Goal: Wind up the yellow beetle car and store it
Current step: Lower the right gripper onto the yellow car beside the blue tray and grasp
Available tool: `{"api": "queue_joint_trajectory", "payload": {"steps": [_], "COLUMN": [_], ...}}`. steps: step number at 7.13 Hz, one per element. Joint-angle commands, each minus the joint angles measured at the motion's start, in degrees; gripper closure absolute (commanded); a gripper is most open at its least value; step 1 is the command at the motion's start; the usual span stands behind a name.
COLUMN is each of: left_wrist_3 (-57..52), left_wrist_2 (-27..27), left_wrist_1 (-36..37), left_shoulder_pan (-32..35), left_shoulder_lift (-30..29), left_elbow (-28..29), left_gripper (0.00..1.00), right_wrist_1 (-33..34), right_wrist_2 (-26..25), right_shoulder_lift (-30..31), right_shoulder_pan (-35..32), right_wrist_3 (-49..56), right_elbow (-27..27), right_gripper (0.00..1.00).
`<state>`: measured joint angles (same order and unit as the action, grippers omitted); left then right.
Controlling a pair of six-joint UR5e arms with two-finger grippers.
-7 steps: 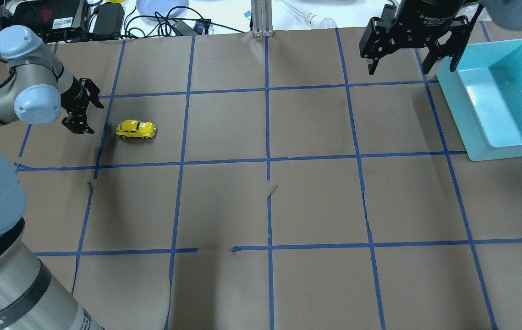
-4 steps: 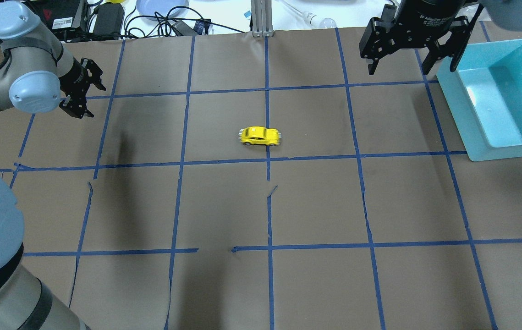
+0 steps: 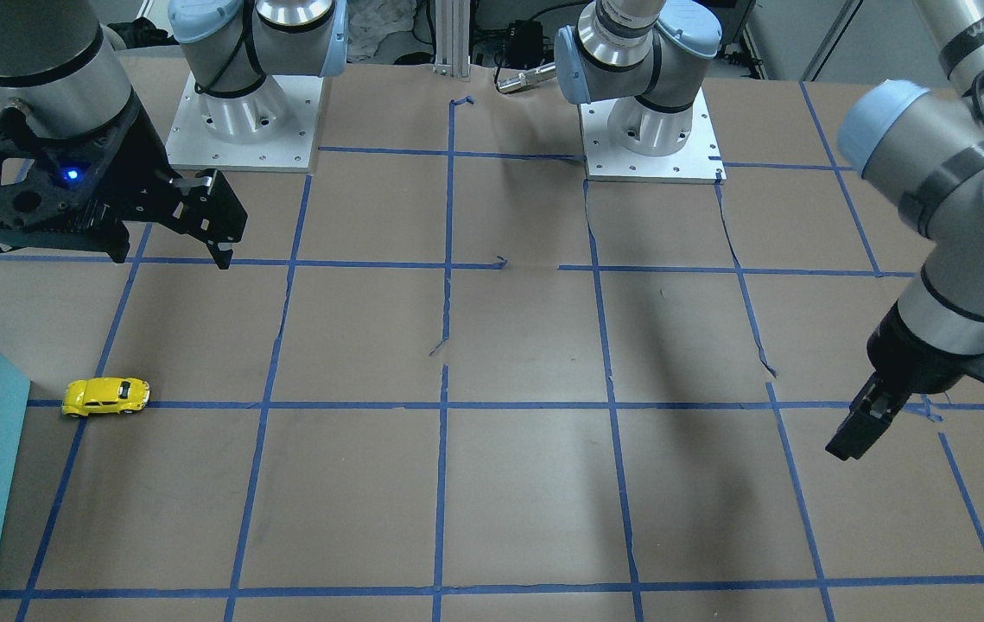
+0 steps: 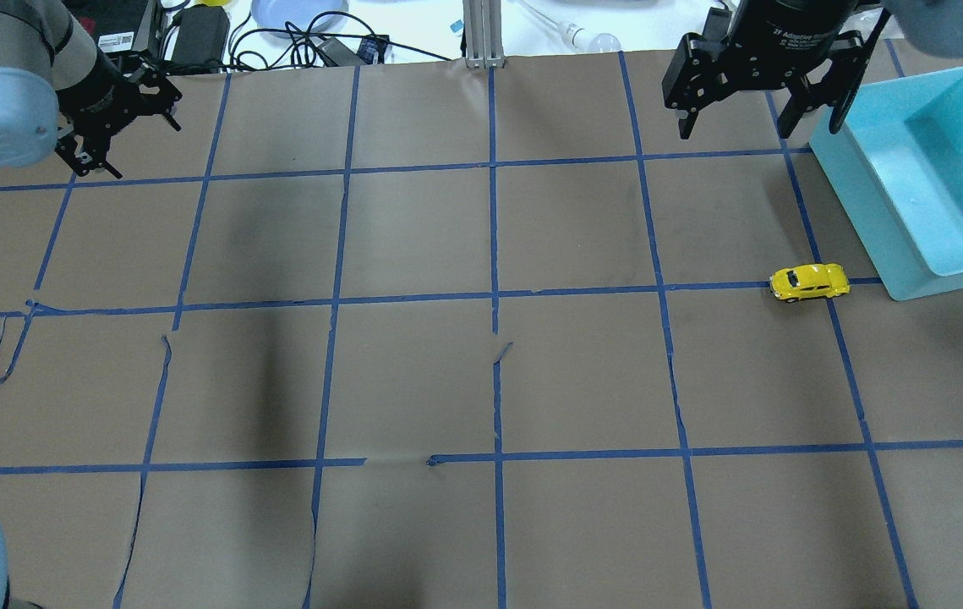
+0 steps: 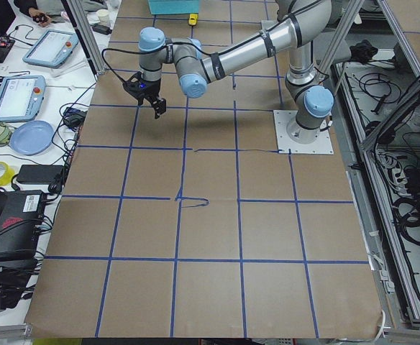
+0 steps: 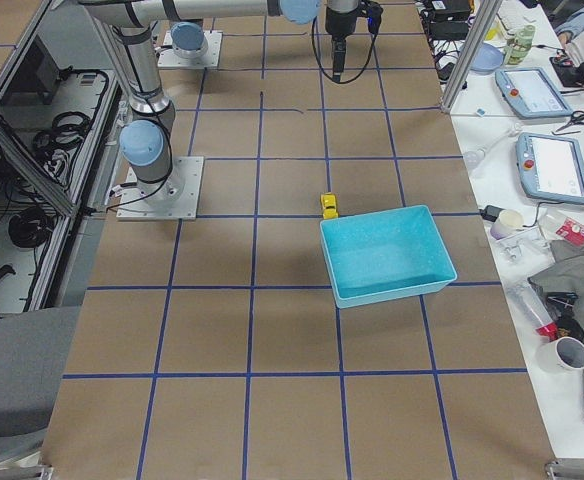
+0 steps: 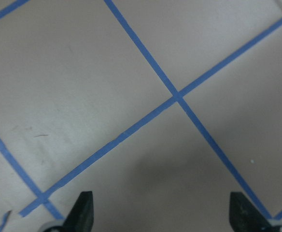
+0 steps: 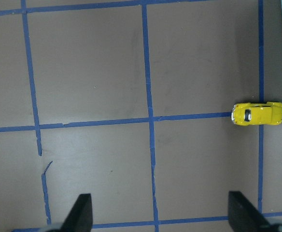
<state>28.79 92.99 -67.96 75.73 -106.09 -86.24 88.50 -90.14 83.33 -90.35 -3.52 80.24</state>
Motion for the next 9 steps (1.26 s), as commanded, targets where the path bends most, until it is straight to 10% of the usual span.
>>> {"api": "queue_joint_trajectory", "payload": {"steps": [1,5,9], "left_wrist_3": [-11.94,-19.75,-32.38], "left_wrist_2": [0.27,1.76,-1.55], "left_wrist_1": [-14.77,-21.88,-21.07], "left_shoulder_pan": [1.08,6.87,8.81], "left_shoulder_lift": [4.82,9.94,13.79], "left_elbow": [5.70,5.30,-1.47], "left_gripper": [0.00,0.00,0.00], "right_wrist_1": [0.00,-5.76,4.17], "right_wrist_2": [-0.21,-0.91,0.57], "right_shoulder_lift": [-0.19,-0.45,-2.02], "right_shoulder_pan": [0.17,7.01,20.80], "right_wrist_3": [1.22,19.63,66.63], "right_elbow": [0.00,0.09,7.18], "right_gripper": [0.00,0.00,0.00]}}
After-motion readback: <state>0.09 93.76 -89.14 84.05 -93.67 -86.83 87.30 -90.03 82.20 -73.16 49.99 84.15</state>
